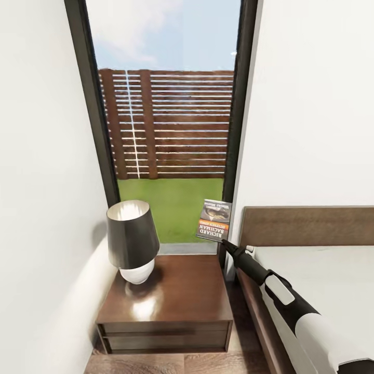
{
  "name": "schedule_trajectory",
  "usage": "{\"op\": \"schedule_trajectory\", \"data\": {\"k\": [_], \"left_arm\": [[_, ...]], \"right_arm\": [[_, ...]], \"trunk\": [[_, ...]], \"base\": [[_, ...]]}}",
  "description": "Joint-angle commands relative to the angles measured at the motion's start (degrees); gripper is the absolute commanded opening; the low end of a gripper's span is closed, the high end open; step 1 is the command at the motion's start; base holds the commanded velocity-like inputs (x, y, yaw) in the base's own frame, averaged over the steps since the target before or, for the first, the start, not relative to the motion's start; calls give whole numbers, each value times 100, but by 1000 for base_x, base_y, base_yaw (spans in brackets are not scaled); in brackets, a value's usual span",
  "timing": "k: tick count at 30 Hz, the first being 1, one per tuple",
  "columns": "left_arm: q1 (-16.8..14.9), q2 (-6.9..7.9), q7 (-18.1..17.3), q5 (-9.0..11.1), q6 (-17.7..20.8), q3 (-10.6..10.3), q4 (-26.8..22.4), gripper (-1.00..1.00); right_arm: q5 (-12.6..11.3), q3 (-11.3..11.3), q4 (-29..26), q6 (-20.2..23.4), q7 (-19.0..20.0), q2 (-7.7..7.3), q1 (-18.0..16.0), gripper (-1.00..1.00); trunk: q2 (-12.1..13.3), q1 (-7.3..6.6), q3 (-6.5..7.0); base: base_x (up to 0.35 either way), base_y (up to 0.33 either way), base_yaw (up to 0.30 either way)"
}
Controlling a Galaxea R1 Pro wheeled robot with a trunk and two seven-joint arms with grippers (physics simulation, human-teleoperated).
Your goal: In the bedroom, move the book from the bed onto either nightstand, and place the two sandals side by side next to the bed.
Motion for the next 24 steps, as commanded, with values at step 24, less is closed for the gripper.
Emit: {"op": "schedule_trajectory", "data": {"k": [24], "left_arm": [[-1, -2, -71, 60, 3, -12, -1, 100]], "right_arm": [[-36, 115, 13, 62, -62, 8, -5, -100]], "trunk": [[-3, 0, -5]], "base": [[3, 0, 0]]}}
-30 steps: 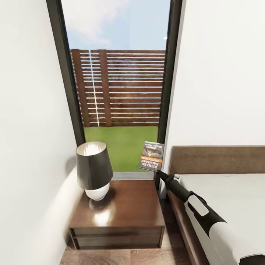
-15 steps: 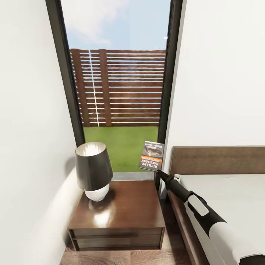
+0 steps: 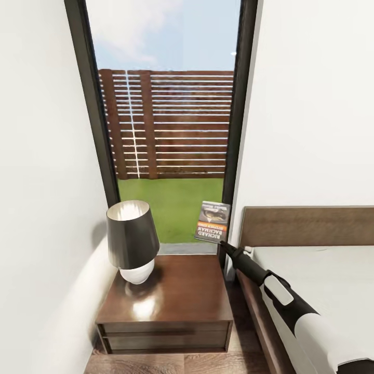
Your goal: In the bedroom, move the book from the bed onto either nightstand, and place the two sandals side by side next to the bed.
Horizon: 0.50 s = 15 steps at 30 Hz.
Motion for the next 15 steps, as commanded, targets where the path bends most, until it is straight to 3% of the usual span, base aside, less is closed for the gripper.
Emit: {"op": "schedule_trajectory", "data": {"k": [1, 10, 15], "left_arm": [[-1, -1, -59, 61, 6, -4, -1, 100], [-1, 1, -67, 59, 5, -5, -1, 100], [-1, 2, -73, 59, 10, -3, -1, 100]], "right_arm": [[-65, 32, 2, 50, -11, -5, -5, -100], [-58, 43, 13, 485, -434, 33, -5, -100], [-66, 29, 19, 848, -763, 154, -5, -100]], "trunk": [[-3, 0, -5], [-3, 0, -5], [-3, 0, -5]], "base": [[0, 0, 0], [0, 0, 0], [0, 0, 0]]}}
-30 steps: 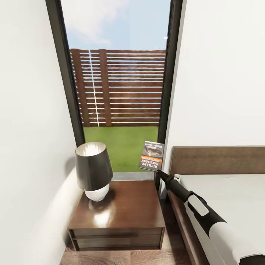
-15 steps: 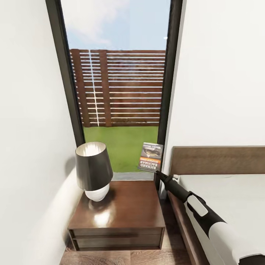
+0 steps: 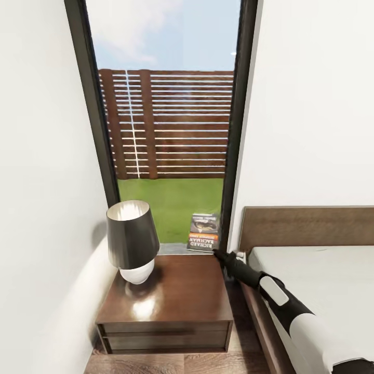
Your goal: In the bedroom, move the book from the bed onto either nightstand, and place the two sandals side by side next to the bed.
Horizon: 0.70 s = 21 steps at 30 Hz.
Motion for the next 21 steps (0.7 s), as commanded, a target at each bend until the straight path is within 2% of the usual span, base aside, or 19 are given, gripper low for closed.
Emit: {"op": "schedule_trajectory", "data": {"k": [1, 5, 11, 16, 21], "left_arm": [[-1, 2, -61, 60, 7, -4, -1, 100], [-1, 5, -62, 61, 8, -4, -1, 100], [-1, 9, -68, 59, 9, 0, -1, 100], [-1, 9, -71, 56, 9, -2, -1, 100], [-1, 12, -78, 57, 9, 0, -1, 100]], "right_arm": [[-78, 4, 10, 142, -125, 62, -5, -100], [-77, 4, 93, 292, -337, 165, -5, -100], [-72, 25, 426, 367, -496, 243, -12, -100], [-66, 25, 542, 385, -595, 276, -14, -100], [-79, 14, 598, 397, -880, 291, -14, -100]], "trunk": [[-3, 0, -5], [-3, 0, -5], [-3, 0, -5], [-3, 0, -5], [-3, 0, -5]], "base": [[0, 0, 0], [0, 0, 0], [0, 0, 0], [0, 0, 0], [0, 0, 0]]}}
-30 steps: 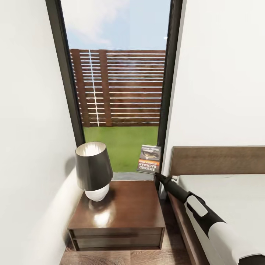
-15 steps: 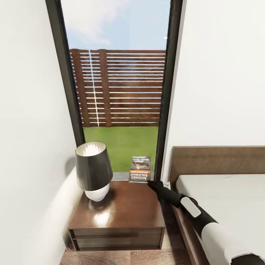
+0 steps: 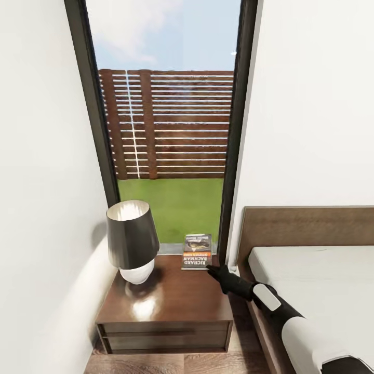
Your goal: In the bedroom, move the book from the bed onto either nightstand, and place the two sandals side by side next to the bed.
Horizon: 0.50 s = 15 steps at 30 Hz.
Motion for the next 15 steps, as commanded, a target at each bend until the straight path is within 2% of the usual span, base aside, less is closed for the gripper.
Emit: {"op": "schedule_trajectory", "data": {"k": [1, 15], "left_arm": [[-1, 2, -60, 62, 6, -5, -1, 100], [-1, 77, -65, 60, 16, -8, -1, 100]], "right_arm": [[-42, 18, 6, 13, -35, -3, -5, -100], [-93, 10, 14, -8, -110, 0, -5, -100]], "trunk": [[-3, 0, -5], [-3, 0, -5]], "base": [[0, 0, 0], [0, 0, 0]]}}
